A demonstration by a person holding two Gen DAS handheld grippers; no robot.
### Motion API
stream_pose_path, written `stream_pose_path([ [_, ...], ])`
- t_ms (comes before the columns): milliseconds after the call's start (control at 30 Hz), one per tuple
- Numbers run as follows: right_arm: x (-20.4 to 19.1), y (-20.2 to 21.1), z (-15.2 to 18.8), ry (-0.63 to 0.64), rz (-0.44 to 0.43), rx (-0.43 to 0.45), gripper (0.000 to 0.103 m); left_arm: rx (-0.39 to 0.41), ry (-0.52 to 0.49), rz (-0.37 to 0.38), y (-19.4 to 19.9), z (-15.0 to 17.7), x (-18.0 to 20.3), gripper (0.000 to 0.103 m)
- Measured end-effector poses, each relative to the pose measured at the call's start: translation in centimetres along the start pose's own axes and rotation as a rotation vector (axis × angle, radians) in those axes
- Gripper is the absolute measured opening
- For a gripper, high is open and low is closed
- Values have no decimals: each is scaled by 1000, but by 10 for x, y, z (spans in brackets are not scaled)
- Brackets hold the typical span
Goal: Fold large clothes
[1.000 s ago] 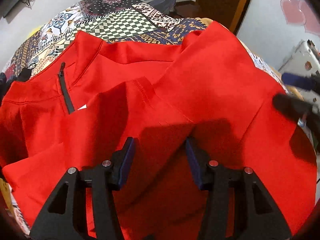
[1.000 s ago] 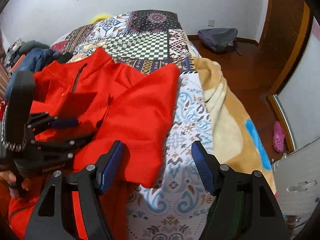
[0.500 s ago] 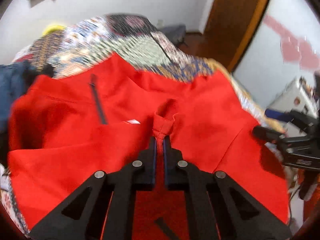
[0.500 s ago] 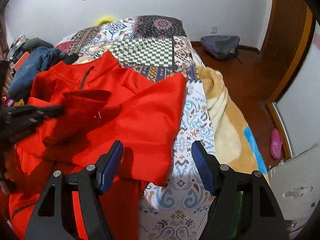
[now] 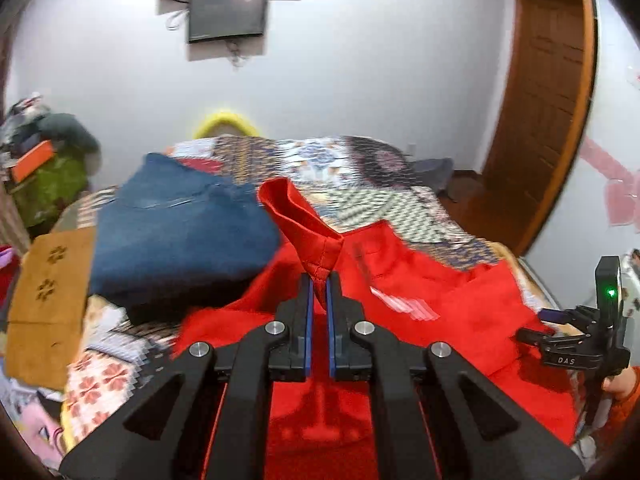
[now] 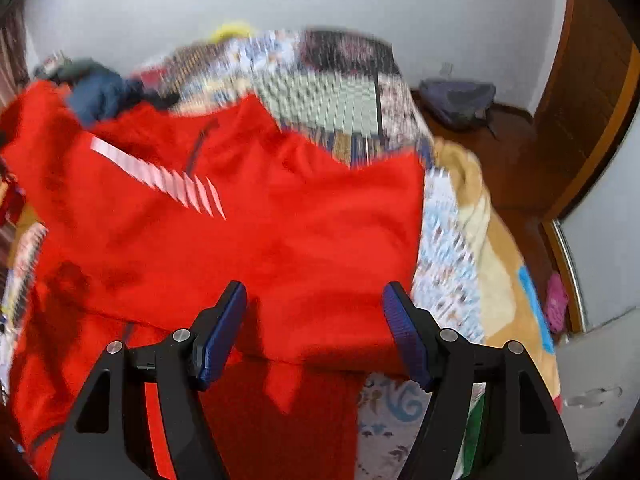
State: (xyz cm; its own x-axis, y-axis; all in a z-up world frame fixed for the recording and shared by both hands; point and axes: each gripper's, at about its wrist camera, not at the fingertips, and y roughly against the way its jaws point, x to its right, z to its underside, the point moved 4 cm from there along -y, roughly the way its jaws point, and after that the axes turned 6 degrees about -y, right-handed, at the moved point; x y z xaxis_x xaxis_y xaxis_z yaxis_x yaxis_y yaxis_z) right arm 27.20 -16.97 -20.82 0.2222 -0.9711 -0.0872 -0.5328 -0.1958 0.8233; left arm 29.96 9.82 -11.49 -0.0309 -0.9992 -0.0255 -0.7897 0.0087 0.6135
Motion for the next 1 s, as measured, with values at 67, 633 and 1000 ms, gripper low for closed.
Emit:
stream_pose_path([
  [67,-1,-10,6,9,18,-26,68,-33,20,-21,-4,15,-14,4],
  [633,-17,-6,10,75,96,-29,72,-373,156,-98,-50,160,-76,10],
  [1000,-19,18,-6,51,-15,-22,72,-337,121,-117,-24,133,-86,38],
])
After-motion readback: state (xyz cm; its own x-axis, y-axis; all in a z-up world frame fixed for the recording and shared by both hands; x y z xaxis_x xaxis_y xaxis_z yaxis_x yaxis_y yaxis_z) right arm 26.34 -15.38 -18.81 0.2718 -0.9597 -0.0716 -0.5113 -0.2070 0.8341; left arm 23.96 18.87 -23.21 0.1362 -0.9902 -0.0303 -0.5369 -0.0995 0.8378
